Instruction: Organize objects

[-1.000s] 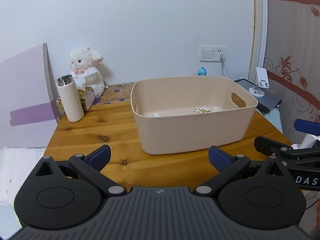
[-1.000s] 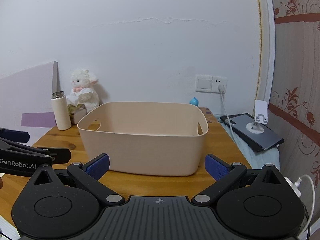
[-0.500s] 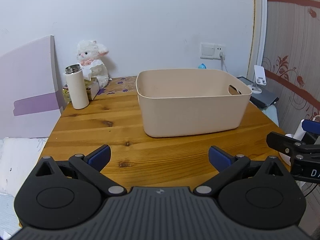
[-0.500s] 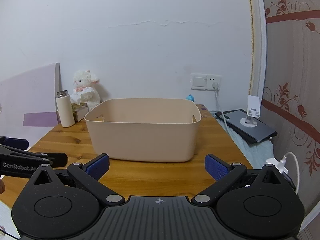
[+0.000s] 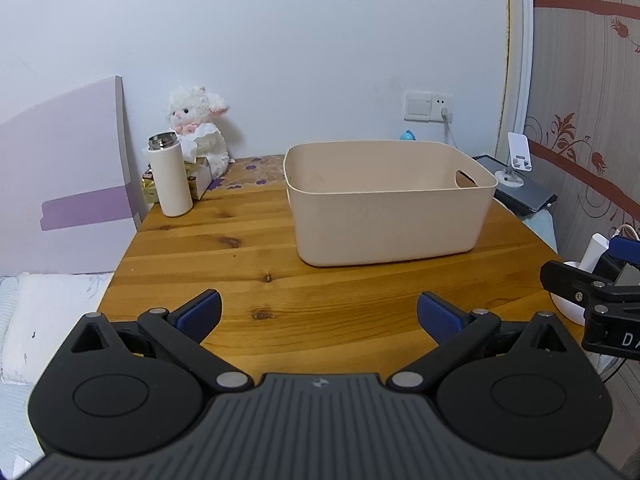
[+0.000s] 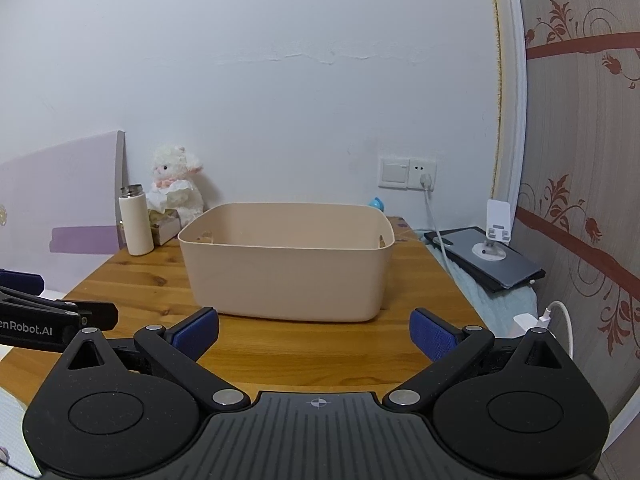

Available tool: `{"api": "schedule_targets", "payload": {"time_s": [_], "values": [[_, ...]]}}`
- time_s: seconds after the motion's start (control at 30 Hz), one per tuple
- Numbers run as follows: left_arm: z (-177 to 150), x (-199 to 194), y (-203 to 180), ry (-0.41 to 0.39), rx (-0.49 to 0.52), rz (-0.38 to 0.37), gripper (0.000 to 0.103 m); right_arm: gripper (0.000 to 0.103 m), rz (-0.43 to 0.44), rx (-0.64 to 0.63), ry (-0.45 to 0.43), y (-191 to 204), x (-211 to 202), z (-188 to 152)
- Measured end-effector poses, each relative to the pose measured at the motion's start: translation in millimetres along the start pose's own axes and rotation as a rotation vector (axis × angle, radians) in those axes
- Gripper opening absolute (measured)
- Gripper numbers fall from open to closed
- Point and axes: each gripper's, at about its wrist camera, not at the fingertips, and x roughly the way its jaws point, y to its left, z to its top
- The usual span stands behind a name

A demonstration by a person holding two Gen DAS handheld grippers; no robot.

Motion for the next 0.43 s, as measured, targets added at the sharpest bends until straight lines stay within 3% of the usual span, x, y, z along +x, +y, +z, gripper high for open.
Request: {"api": "schedule_targets", "payload": {"time_s": [0.43], "values": [[0.0,-1.5,-3.5,-0.002,0.023,-0.005,0.103,0.103,-0.020,0.029,0.023,-8.2,2.3,-5.8]]}}
